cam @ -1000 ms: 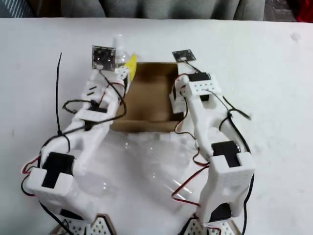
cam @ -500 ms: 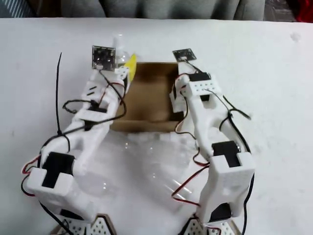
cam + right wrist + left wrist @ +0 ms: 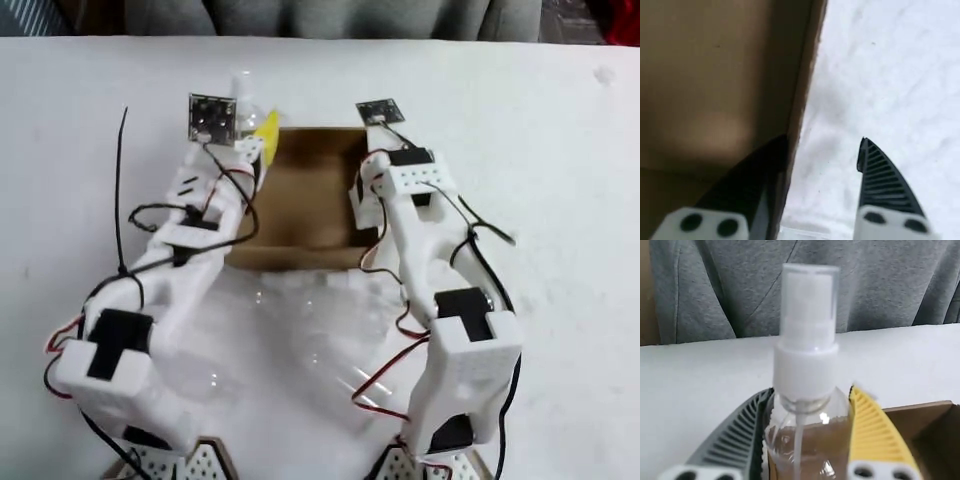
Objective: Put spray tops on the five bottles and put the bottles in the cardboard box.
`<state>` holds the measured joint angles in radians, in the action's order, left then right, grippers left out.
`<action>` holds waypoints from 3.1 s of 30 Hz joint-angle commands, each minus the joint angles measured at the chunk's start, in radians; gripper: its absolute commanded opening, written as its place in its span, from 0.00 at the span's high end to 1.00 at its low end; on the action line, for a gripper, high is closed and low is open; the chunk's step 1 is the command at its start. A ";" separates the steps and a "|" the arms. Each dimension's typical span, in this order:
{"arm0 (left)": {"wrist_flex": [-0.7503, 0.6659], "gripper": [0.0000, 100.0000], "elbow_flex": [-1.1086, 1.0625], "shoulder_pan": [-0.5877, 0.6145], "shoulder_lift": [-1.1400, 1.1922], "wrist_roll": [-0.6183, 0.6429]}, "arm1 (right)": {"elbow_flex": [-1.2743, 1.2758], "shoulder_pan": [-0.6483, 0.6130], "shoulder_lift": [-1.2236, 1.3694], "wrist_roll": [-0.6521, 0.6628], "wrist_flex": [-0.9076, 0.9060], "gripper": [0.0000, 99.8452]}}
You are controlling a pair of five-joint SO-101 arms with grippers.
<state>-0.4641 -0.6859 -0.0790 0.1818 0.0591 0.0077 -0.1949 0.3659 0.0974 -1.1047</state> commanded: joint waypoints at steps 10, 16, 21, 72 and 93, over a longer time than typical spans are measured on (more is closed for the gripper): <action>-0.035 0.98 0.155 0.005 0.162 -0.014 | -0.046 0.019 -0.050 0.005 0.007 0.81; -0.035 0.98 0.155 0.005 0.162 -0.014 | -0.046 0.021 -0.050 0.005 0.010 0.81; -0.035 0.98 0.152 -0.002 0.171 -0.184 | -0.046 0.021 -0.050 0.005 0.012 0.81; 0.052 0.81 0.164 0.035 0.162 -0.026 | -0.046 0.022 -0.050 0.005 0.012 0.81; 0.052 0.71 0.164 0.061 0.159 -0.017 | -0.046 0.022 -0.050 0.005 0.012 0.81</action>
<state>-0.3890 -0.5324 -0.0315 0.3644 0.0269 0.0077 -0.1949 0.3659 0.0974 -1.1032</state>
